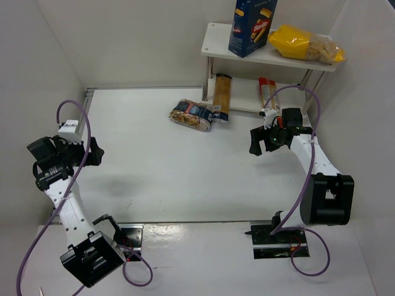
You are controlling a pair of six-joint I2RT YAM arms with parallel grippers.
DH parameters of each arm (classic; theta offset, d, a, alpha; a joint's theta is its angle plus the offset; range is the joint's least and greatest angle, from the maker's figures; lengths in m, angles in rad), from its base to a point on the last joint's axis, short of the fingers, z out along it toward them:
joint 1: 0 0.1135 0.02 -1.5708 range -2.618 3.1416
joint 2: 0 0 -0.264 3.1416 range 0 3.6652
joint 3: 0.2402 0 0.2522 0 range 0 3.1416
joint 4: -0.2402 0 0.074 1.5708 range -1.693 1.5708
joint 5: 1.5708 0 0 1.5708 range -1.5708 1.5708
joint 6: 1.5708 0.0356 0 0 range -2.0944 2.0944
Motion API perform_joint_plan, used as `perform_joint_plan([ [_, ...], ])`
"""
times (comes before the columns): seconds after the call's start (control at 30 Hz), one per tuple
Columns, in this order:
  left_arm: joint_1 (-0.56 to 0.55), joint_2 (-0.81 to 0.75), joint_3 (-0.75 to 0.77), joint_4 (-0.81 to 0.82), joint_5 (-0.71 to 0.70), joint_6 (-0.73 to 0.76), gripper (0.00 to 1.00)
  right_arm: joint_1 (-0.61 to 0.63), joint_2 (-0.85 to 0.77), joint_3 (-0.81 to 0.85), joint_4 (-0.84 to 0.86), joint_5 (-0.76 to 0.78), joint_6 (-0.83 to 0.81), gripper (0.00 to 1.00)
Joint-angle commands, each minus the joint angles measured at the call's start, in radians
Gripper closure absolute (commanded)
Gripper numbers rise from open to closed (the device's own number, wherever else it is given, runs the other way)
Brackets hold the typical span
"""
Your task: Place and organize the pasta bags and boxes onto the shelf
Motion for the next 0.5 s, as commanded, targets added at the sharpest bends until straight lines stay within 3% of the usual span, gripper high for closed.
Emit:
perform_joint_plan([
  [0.0, 0.007, -0.028, -0.010, 0.034, 0.007, 0.019, 0.00, 0.000, -0.012, -0.007, 0.042, -0.016, 0.005, 0.01],
  [0.47, 0.007, -0.028, -0.010, 0.043, -0.002, 0.019, 0.00, 0.000, -0.078, -0.016, 0.063, -0.044, -0.004, 0.01],
])
